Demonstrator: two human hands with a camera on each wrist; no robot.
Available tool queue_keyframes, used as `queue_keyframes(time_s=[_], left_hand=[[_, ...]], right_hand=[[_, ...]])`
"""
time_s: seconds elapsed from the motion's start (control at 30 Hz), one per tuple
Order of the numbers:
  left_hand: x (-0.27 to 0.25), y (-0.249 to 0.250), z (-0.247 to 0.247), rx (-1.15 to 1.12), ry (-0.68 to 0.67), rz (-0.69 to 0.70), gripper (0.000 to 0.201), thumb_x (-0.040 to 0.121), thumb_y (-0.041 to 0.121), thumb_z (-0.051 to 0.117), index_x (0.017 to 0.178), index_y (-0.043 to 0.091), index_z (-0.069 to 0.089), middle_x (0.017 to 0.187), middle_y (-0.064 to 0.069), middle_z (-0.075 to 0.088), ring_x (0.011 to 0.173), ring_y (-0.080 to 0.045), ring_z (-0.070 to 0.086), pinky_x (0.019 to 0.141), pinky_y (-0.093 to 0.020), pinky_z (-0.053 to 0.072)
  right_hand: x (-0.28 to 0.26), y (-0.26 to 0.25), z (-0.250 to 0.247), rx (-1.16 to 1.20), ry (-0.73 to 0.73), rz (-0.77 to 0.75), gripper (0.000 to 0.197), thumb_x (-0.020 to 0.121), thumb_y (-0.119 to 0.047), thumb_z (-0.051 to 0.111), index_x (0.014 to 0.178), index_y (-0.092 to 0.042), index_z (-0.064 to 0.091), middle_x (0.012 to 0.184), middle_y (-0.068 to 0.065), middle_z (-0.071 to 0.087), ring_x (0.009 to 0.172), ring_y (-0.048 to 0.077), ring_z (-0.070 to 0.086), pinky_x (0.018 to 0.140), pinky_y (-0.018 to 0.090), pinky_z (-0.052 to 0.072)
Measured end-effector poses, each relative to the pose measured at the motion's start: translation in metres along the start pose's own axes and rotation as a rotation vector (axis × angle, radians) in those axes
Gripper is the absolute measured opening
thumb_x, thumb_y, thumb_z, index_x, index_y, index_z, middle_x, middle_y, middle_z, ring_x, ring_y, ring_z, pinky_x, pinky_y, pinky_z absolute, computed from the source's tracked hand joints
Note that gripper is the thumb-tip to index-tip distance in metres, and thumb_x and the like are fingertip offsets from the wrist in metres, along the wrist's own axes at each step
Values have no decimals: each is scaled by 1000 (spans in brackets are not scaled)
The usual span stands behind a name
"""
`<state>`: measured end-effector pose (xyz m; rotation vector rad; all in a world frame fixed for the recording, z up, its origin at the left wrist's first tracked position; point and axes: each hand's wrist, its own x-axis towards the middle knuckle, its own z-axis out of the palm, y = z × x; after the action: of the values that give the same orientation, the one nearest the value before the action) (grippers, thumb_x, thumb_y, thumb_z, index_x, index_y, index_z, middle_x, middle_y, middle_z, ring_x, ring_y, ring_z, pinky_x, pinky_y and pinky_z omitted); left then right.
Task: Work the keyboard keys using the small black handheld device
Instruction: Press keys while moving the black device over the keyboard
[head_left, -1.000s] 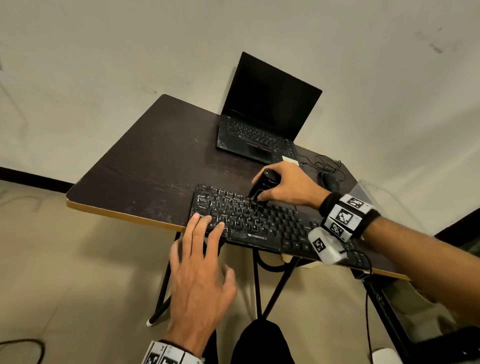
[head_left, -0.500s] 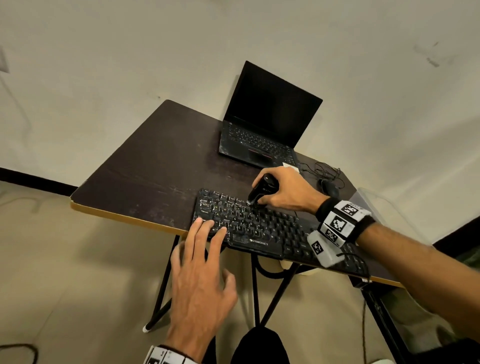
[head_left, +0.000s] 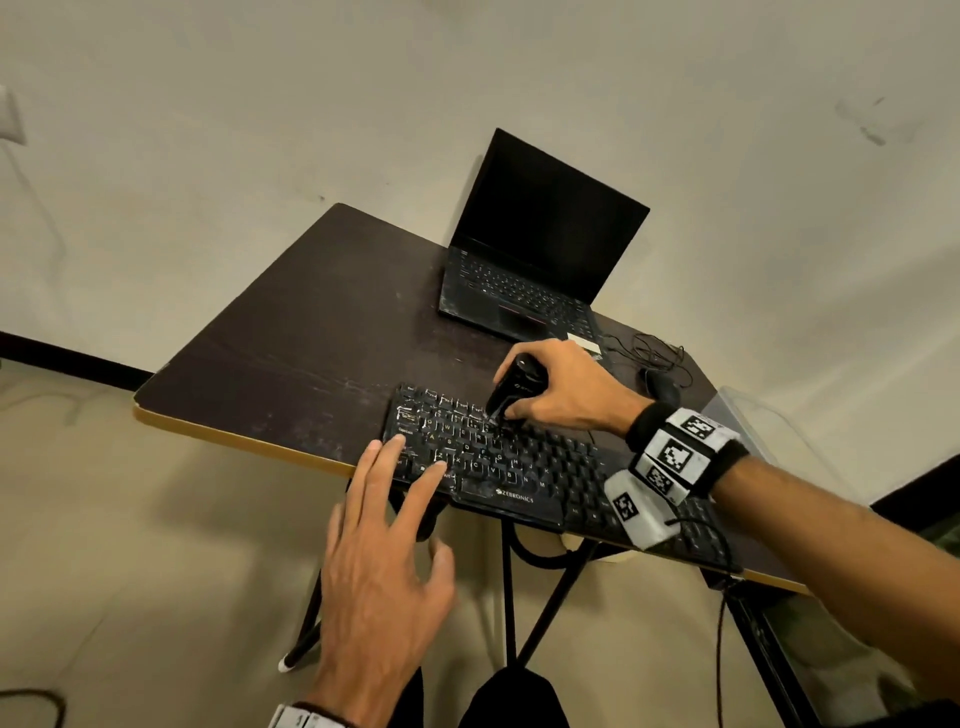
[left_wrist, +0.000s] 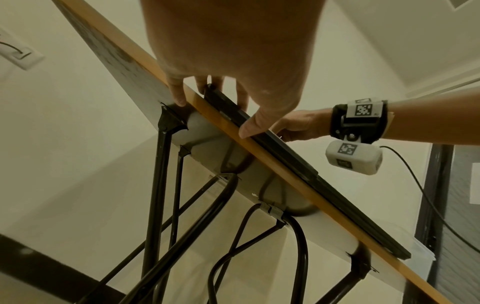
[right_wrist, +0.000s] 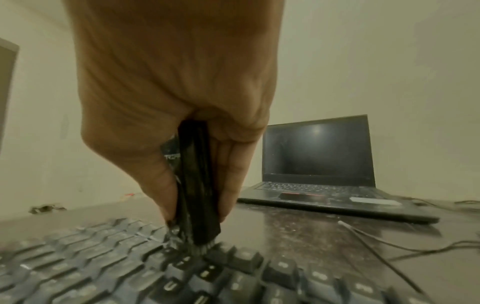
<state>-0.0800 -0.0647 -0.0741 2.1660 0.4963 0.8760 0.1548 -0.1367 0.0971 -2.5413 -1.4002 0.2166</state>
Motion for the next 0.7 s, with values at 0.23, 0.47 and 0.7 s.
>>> queue_keyframes(time_s=[0.23,0.47,0.7], left_hand=[[0,0,2,-16,2,0,83,70,11,83,147,29,59,172,3,28,162,-20,20,111,-63,46],[-2,3,2,-16,5,-14,83,70,9,83,147,29,59,173,3,28,162,-20,20,116,-60,42],[-2,5,1,-1,-5,-20,87,68,9,83,148,31,57,172,2,29,162,-22,22,111,-64,46]], right_hand=[[6,0,1,-21,29,24,33,80,-18,91,108,-24,75,102,-8,79,96,8,76,92,37,64],[9,0,0,17,31,39,32,80,-18,91,107,-22,75,99,-8,80,93,6,76,90,35,65],[8,4,0,17,15,54,33,79,-21,93,106,-26,75,101,-7,80,95,9,77,92,42,65]])
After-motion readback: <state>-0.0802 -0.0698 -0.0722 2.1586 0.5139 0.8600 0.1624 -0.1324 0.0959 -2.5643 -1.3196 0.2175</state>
